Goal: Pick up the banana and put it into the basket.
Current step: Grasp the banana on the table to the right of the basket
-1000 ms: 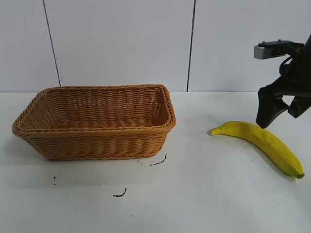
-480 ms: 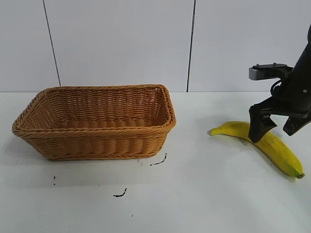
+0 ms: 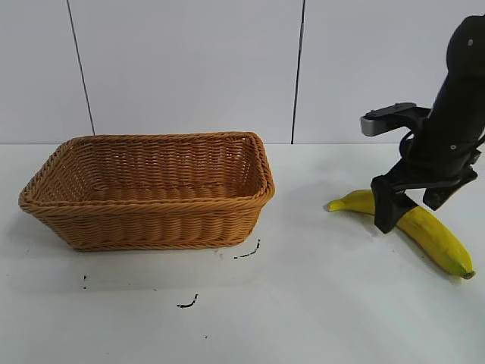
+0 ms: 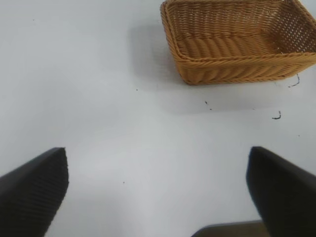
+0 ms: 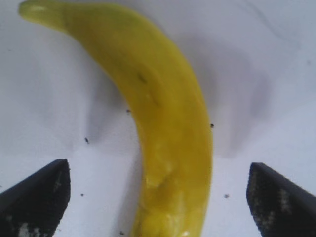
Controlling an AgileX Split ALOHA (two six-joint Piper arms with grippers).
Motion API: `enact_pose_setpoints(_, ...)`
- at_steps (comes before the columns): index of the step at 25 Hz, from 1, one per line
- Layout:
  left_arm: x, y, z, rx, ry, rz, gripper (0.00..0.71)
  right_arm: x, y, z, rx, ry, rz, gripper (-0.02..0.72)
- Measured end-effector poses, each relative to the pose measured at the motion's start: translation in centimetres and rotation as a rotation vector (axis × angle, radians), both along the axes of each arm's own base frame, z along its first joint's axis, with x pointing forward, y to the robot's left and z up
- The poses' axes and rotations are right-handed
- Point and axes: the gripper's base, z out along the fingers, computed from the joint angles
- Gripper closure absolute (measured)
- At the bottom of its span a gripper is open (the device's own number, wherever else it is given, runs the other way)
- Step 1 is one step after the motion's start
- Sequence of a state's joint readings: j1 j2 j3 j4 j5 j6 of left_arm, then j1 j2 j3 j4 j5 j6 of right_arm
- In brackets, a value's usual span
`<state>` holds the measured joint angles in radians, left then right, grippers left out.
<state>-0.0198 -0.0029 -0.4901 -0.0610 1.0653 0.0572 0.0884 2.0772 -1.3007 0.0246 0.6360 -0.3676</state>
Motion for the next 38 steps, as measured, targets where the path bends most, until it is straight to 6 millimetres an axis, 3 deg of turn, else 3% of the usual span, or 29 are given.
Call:
enact_pose_setpoints(14,0.0,0.0,0.0,0.000,0.000,0.000,0.015,0.2,-0.3,-0.7,0.002,0.008,-0.040,0.013)
enact_pose_setpoints(18,0.0,0.0,0.0,0.000,0.000,0.000,0.015,-0.1,-0.3,-1.3,0.002,0.047,-0.045,0.124)
enact_pose_setpoints(20,0.0,0.0,0.0,0.000,0.000,0.000,0.015,-0.1,-0.3,-1.2,0.003,0.047,-0.049,0.210)
enact_pose_setpoints(23,0.0,0.0,0.0,0.000,0.000,0.000,0.015,0.0,-0.4,-1.1,0.007,0.042,-0.064,0.395)
enact_pose_setpoints(29,0.0,0.0,0.0,0.000,0.000,0.000,0.015,-0.1,-0.5,-0.6,0.003,0.049,-0.064,0.385)
enact_pose_setpoints(32,0.0,0.0,0.0,0.000,0.000,0.000,0.015,0.3,-0.4,1.4,0.004,0.051,-0.063,0.385)
enact_pose_setpoints(38,0.0,0.0,0.0,0.000,0.000,0.000,0.015,1.6,-0.1,9.1,0.035,0.035,-0.069,0.385)
